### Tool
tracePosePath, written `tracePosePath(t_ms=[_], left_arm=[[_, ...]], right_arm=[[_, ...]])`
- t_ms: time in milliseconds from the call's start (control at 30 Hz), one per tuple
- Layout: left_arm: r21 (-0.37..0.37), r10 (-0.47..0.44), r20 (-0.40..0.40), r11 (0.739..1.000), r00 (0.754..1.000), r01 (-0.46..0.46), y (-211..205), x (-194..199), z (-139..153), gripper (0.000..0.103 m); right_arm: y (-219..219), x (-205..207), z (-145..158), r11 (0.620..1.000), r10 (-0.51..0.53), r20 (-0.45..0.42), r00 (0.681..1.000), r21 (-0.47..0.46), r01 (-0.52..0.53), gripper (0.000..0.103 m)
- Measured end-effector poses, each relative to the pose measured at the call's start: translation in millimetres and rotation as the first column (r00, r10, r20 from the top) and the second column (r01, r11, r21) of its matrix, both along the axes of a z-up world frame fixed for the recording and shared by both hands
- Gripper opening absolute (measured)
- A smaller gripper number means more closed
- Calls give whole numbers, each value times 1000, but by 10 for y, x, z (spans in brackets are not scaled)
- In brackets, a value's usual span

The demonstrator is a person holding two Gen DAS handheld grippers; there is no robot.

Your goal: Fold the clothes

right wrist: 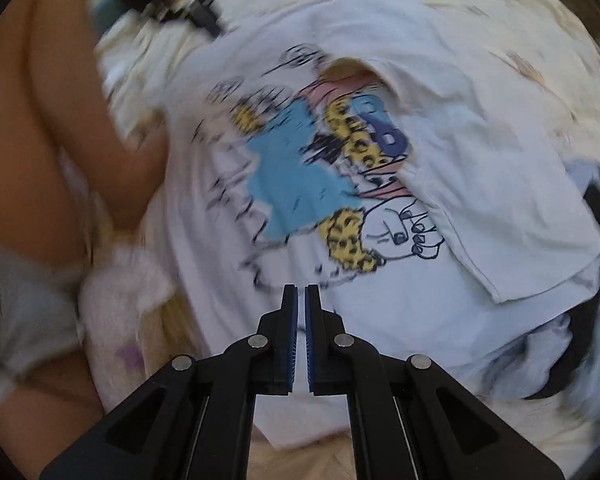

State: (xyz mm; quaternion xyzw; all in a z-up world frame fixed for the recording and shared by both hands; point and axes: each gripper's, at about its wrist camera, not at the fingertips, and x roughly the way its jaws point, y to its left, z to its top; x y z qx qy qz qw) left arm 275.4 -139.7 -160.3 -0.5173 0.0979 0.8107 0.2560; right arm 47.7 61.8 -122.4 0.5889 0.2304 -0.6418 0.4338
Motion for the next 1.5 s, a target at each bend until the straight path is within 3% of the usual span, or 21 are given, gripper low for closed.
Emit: tracePosePath(t_ms=[33, 67, 100, 133, 167, 367, 467, 567, 667, 700, 733, 800, 867, 900, 1000, 1133, 1267, 1400, 1433, 1467, 1500], left_arm=[[9, 46, -23, 999, 999, -46, -41, -72, -29, 9], [23, 94, -45, 995, 995, -93, -82, -146, -58, 22], [17, 108, -65, 994, 992, -107, -68, -200, -127, 46], [7, 116, -86, 993, 990, -115, -45, -250, -203, 56], [-2, 123, -106, 992, 987, -124, -23, -300, -280, 59], [-88, 117, -194, 987, 974, -136, 91, -423, -670, 59], [-139, 97, -227, 982, 969, -131, 141, -436, -847, 59], [-235, 27, -294, 967, 955, -100, 229, -397, -922, 59], [-285, 7, -319, 953, 948, -103, 232, -363, -953, 59], [-300, 1, -326, 948, 945, -104, 232, -353, -964, 59], [-315, -5, -333, 943, 943, -106, 231, -343, -974, 59], [-345, -17, -346, 932, 938, -110, 229, -323, -996, 59], [-374, -29, -359, 920, 933, -115, 228, -303, -1017, 59], [-388, -35, -365, 914, 930, -117, 227, -293, -1028, 59], [-437, -72, -381, 893, 922, -111, 255, -265, -1078, 59], [-490, -123, -386, 867, 914, -90, 323, -293, -1180, 59], [-495, -124, -390, 864, 912, -94, 338, -370, -1211, 59], [-521, -142, -396, 848, 907, -94, 374, -421, -1209, 59], [-516, -146, -382, 853, 912, -80, 368, -437, -1209, 59], [-508, -149, -367, 859, 918, -63, 360, -453, -1210, 42], [-500, -153, -351, 865, 924, -47, 352, -470, -1210, 5]], right_arm=[[-14, -64, -19, 1000, -27, -37, 999, -10, 27, 10], [-31, -153, -41, 998, -63, -68, 996, -34, 61, 14], [-58, -238, -78, 994, -97, -90, 991, -53, 93, 31], [-97, -314, -129, 991, -127, -113, 985, -61, 121, 32], [-136, -378, -194, 988, -148, -129, 981, -62, 141, 32], [-353, -575, -684, 981, -193, -183, 964, -17, 194, 32], [-447, -537, -817, 982, -175, -287, 942, 16, 188, 32], [-594, -341, -845, 991, -51, -437, 898, 86, 98, 34], [-726, -103, -851, 988, 100, -536, 838, 156, -18, 41], [-762, -32, -848, 984, 139, -554, 821, 174, -50, 59], [-786, 28, -841, 981, 164, -563, 810, 181, -72, 87], [-803, 123, -833, 978, 189, -600, 777, 190, -91, 94], [-818, 163, -903, 969, 215, -613, 760, 230, -89, 92], [-825, 173, -944, 965, 226, -615, 756, 249, -87, 86], [-863, 213, -1104, 943, 273, -636, 722, 324, -71, 52], [-893, 199, -1242, 927, 290, -627, 723, 372, -50, 51], [-917, 165, -1272, 926, 274, -632, 725, 377, -21, 48], [-882, 29, -1197, 928, 206, -654, 728, 367, 67, 30], [-854, -16, -1194, 926, 193, -647, 738, 369, 81, 20], [-823, -51, -1191, 925, 185, -634, 751, 371, 85, 12], [-802, -50, -1176, 925, 192, -624, 757, 373, 73, 7]])
